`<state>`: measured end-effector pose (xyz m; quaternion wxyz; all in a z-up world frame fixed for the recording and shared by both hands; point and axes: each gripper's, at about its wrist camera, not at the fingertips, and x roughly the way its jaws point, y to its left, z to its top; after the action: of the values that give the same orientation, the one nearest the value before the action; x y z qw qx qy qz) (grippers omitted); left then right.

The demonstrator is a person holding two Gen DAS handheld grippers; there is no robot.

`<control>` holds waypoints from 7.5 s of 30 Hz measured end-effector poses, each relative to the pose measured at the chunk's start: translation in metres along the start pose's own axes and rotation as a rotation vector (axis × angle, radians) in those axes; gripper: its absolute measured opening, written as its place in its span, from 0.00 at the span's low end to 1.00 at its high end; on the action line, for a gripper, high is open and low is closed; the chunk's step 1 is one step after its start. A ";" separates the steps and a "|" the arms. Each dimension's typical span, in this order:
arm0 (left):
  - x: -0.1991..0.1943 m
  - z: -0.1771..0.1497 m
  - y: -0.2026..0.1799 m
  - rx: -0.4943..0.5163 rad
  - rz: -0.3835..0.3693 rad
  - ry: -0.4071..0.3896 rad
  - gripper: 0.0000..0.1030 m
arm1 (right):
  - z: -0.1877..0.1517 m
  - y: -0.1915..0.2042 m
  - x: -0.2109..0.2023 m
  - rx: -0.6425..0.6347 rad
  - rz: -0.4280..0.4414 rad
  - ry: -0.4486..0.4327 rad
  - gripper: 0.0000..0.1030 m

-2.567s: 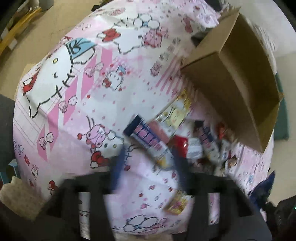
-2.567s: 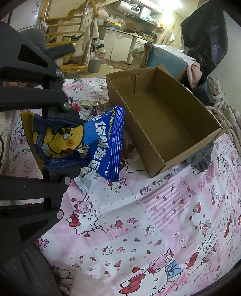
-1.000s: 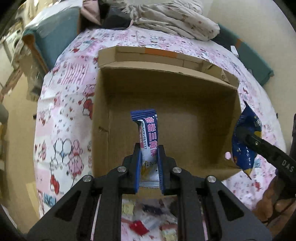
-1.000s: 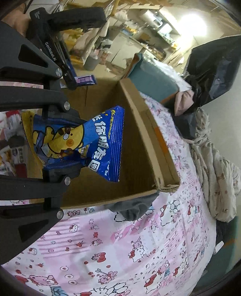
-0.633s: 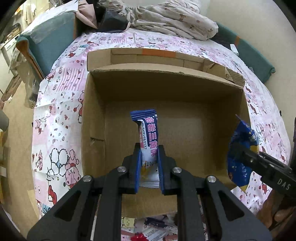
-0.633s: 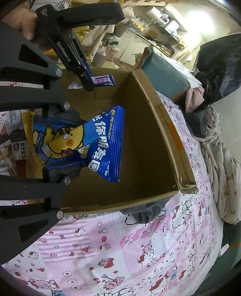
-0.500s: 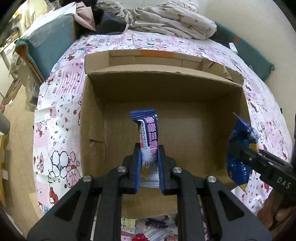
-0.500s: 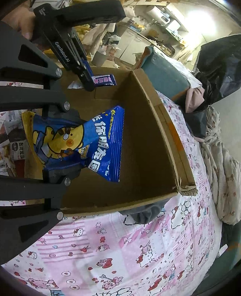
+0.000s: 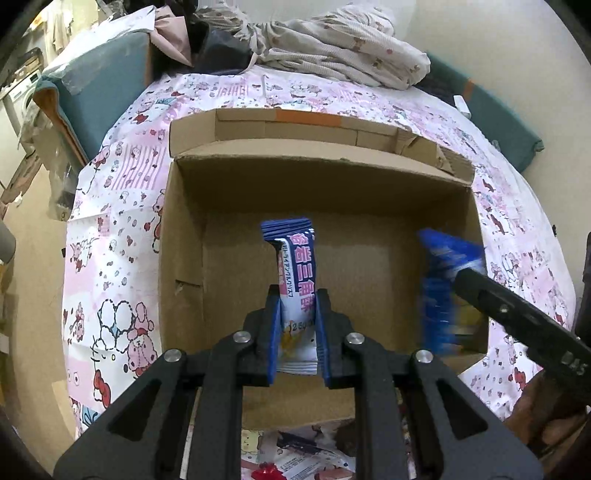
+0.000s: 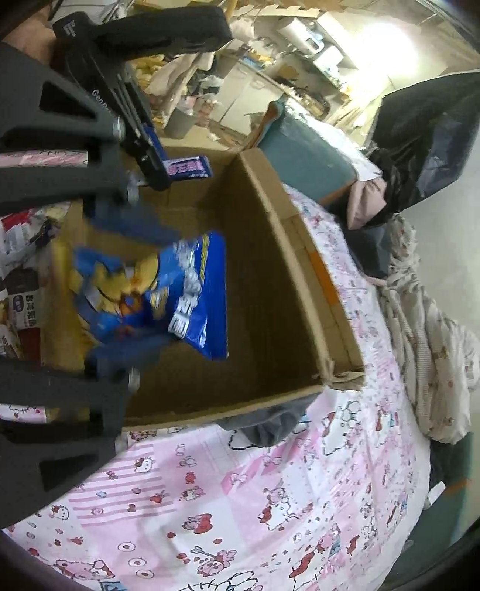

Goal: Organize snacks
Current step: 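Carry both snacks over the box and open both grippers to drop them, then grasp the yellow cartoon-bear packet with the left gripper and lift it, then grasp the brown chocolate bar with the right gripper while the left holds the bear packet, then move both snacks over the box and open both grippers to release them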

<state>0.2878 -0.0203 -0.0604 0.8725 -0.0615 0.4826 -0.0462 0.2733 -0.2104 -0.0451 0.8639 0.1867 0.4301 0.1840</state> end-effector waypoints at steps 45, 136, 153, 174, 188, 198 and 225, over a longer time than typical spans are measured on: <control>-0.118 -0.076 0.020 -0.008 0.080 -0.188 1.00 | -0.088 0.031 -0.107 -0.037 -0.158 -0.088 0.93; -0.077 -0.136 0.058 -0.113 0.008 0.230 0.21 | -0.117 -0.042 0.016 0.390 -0.243 0.388 0.53; -0.073 -0.135 0.059 -0.108 0.023 0.236 0.21 | -0.118 -0.034 -0.017 0.276 -0.172 0.346 0.15; -0.088 -0.110 0.062 -0.123 0.113 0.098 0.21 | -0.079 -0.007 -0.103 0.150 0.172 0.047 0.15; -0.090 -0.030 0.030 0.005 0.144 -0.053 0.21 | -0.023 -0.021 -0.091 0.151 0.175 -0.064 0.15; -0.044 0.001 0.003 0.093 0.088 -0.096 0.21 | 0.005 -0.031 -0.051 0.103 0.106 -0.063 0.15; -0.012 -0.001 0.010 0.050 0.054 -0.088 0.22 | -0.005 -0.022 -0.007 0.007 -0.018 0.047 0.18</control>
<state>0.2804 -0.0092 -0.0524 0.8950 -0.0286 0.4441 -0.0317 0.2691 -0.2320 -0.0537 0.8544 0.1816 0.4527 0.1790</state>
